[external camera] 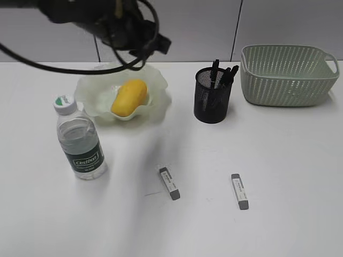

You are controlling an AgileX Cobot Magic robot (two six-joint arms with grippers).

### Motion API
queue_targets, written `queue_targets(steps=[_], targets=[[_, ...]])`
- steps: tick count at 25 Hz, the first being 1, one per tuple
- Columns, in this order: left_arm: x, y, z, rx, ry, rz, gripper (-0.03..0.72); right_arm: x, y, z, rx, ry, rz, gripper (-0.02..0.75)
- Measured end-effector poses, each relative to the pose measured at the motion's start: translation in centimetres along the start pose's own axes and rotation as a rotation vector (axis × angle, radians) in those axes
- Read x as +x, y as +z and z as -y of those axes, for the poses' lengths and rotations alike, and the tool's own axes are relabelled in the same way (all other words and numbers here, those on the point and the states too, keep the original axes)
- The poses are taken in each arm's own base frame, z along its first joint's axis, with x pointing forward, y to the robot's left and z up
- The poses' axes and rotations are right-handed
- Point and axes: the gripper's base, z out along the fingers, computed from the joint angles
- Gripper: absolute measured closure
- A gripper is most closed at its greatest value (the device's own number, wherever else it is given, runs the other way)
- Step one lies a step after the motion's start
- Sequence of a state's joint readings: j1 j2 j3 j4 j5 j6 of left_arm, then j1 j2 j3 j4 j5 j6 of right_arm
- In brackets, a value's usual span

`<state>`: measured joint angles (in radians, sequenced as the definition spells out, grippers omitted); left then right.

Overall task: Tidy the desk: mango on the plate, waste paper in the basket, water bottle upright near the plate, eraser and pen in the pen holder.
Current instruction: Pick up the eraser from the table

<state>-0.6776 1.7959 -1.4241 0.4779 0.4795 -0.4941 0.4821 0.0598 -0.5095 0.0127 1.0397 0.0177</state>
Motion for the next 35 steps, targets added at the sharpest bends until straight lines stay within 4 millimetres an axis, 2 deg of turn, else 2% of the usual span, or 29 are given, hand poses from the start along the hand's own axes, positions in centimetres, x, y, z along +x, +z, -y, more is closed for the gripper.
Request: queue_targets(steps=[3,8,10,15,18,21,25,33,35], targets=[[3.0,-4.0,-1.0,-0.013,0.01,-0.063,0.386,0.0,0.0,0.0,0.0,0.0,0.0,0.462],[9.5,-12.7,-2.4,0.007,-0.001,-0.098,0.361,0.0,0.0,0.0,0.0,0.0,0.0,0.462],[12.1,-16.0,-3.0,0.022,-0.026,-0.116,0.307,0.0,0.0,0.0,0.0,0.0,0.0,0.462],[18.0,-24.1,-5.1,0.086,-0.151,-0.091,0.082,0.0,0.0,0.0,0.0,0.0,0.0,0.462],[20.6,-27.2,-6.0,0.123,-0.123,-0.042,0.061,0.0,0.0,0.0,0.0,0.0,0.0,0.462],[22.8,-29.2,-6.8,0.145,-0.104,0.036,0.093,0.0,0.0,0.0,0.001,0.0,0.0,0.462],[25.0,-30.0,-7.2,0.159,-0.084,0.1,0.111,0.0,0.0,0.0,0.001,0.0,0.0,0.462],[25.4,-30.1,-7.2,0.164,-0.058,0.133,0.118,-0.1,0.0,0.0,0.001,0.0,0.002,0.462],[25.5,-30.2,-7.3,0.164,-0.059,0.138,0.123,-0.6,0.2,0.0,0.001,0.0,0.005,0.462]])
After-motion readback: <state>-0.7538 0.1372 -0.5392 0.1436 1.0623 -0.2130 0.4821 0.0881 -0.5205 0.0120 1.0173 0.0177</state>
